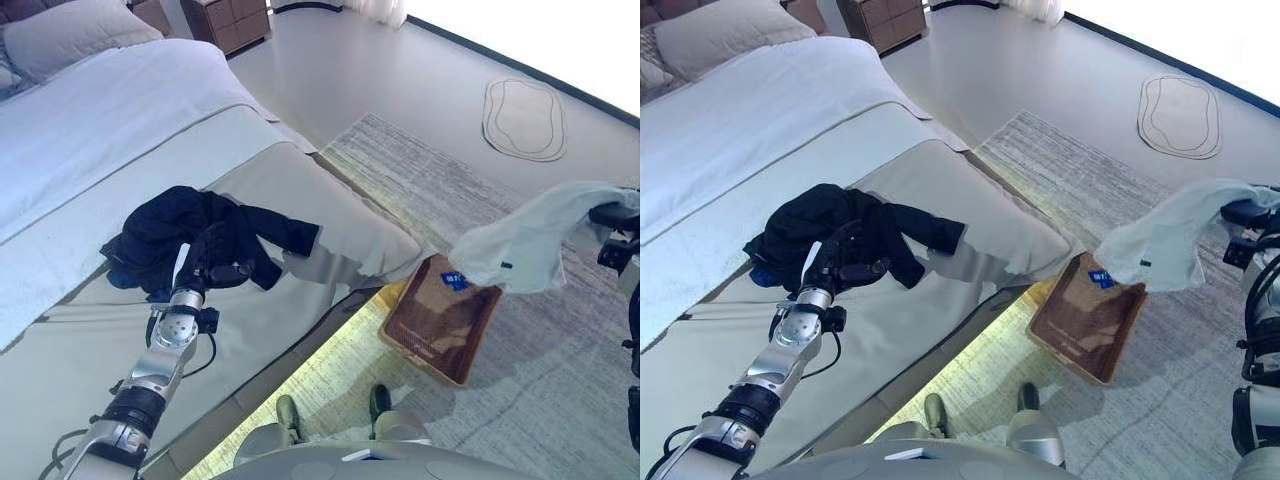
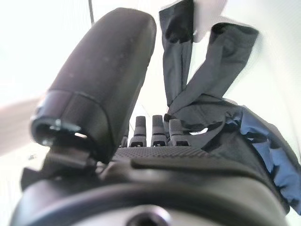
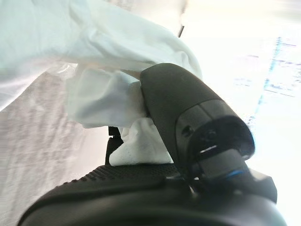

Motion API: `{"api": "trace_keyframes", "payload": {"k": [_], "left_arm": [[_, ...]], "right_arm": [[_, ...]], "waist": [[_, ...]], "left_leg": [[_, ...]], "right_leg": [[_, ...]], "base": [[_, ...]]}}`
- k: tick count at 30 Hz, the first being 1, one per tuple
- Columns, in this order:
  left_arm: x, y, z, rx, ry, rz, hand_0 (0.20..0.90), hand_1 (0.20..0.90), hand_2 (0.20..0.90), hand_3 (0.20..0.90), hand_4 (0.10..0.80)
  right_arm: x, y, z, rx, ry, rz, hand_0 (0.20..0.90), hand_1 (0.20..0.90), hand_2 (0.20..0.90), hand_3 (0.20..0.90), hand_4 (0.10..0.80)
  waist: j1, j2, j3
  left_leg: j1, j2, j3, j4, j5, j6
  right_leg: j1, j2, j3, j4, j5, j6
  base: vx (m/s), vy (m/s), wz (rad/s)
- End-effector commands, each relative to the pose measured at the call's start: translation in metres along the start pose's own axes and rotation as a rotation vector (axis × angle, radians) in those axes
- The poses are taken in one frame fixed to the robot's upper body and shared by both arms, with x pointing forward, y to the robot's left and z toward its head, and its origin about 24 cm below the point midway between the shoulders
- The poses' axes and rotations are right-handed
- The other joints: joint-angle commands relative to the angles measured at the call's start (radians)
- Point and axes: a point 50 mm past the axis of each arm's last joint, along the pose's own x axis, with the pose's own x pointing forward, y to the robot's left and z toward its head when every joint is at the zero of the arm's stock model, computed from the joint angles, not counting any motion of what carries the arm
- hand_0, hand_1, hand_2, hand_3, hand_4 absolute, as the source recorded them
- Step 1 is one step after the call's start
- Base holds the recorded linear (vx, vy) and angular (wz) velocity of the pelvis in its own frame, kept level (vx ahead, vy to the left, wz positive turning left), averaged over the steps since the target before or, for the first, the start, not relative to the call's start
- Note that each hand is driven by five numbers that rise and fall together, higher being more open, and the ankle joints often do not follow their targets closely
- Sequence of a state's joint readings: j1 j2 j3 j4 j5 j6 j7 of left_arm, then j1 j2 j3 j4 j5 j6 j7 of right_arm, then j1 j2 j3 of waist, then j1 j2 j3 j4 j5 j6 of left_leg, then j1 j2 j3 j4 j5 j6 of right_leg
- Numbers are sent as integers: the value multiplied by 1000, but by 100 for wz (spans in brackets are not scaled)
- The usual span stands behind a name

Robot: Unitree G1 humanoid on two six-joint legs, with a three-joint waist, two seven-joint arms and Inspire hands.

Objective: Pick up the clothes from the bed and place them into the basket

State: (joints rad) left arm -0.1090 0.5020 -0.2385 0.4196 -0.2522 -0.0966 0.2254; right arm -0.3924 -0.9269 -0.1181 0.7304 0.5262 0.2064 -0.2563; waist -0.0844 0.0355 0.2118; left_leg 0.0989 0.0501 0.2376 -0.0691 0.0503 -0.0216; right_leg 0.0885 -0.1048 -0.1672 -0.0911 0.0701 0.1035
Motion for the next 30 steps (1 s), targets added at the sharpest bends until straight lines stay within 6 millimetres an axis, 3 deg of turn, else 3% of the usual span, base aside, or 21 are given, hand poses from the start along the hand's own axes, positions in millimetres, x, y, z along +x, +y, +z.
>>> {"api": "trace_keyframes", "payload": {"k": [1,10,20,21,22,23,30], "left_arm": [[8,17,42,59,-240,-5,900,900,900,900,800],[9,8,58,45,-295,-58,900,900,900,900,800],[11,-4,57,52,-286,-105,900,900,900,900,800],[12,-5,57,53,-285,-105,900,900,900,900,800],[12,-5,58,53,-285,-105,900,900,900,900,800],[12,-6,58,53,-285,-104,900,900,900,900,800],[13,-4,59,55,-286,-88,900,900,900,900,800]], "right_arm": [[-3,-15,65,24,-259,-58,300,300,300,200,100],[-1,-8,33,-45,-170,-19,300,300,300,200,100],[-3,11,7,-111,-113,85,300,300,300,200,100],[-3,13,5,-120,-104,93,448,448,448,373,273],[-2,15,2,-130,-94,99,646,646,646,604,504],[-3,17,0,-142,-85,109,900,900,900,900,800],[-4,21,-14,-160,-35,105,900,900,900,900,800]], "waist": [[13,-34,-74],[-7,-8,-51],[-15,2,-38],[-15,2,-35],[-15,3,-34],[-14,4,-33],[-11,8,-29]], "left_leg": [[-8,1,-27,54,-104,-23],[-2,7,-8,43,-96,-33],[-4,17,5,45,-84,-44],[-4,18,5,44,-83,-43],[-4,18,6,43,-82,-44],[-5,18,6,43,-81,-44],[-6,19,4,43,-79,-46]], "right_leg": [[-66,43,24,80,-58,-37],[-63,46,21,66,-56,-42],[-56,48,11,61,-57,-48],[-56,49,10,60,-57,-48],[-56,49,9,59,-57,-48],[-56,49,9,59,-57,-49],[-52,48,6,59,-61,-50]], "base": [[-24,-76,-6],[-4,-25,-1],[-3,-27,-2],[0,0,0],[0,0,0],[0,0,0],[0,0,0]]}}
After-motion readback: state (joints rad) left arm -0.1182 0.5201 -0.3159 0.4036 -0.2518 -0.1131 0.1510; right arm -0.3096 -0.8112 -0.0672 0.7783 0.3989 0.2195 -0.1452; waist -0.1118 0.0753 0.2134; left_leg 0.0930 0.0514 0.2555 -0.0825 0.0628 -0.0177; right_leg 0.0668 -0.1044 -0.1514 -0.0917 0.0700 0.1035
